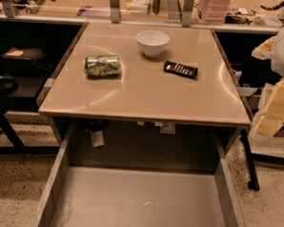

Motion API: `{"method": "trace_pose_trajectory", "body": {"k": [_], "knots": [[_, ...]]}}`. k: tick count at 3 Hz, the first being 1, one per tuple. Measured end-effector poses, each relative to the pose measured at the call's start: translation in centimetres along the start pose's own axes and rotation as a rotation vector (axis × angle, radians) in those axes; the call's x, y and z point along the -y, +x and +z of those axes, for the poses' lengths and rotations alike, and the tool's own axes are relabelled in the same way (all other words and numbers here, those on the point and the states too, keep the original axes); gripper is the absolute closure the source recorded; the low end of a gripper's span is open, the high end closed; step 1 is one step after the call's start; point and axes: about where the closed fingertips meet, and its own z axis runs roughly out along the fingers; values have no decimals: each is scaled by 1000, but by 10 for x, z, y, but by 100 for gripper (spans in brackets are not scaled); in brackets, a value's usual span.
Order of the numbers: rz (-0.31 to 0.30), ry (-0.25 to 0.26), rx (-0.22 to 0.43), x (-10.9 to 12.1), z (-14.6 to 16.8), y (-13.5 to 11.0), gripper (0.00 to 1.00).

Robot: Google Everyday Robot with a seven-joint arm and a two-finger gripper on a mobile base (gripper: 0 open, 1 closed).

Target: Place rxbar chocolate into top drawer

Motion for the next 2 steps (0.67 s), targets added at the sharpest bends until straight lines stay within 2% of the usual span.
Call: {"method": "trace_pose_trajectory", "body": {"k": [2], "knots": [[12,4,26,8,9,-2,0]]}}
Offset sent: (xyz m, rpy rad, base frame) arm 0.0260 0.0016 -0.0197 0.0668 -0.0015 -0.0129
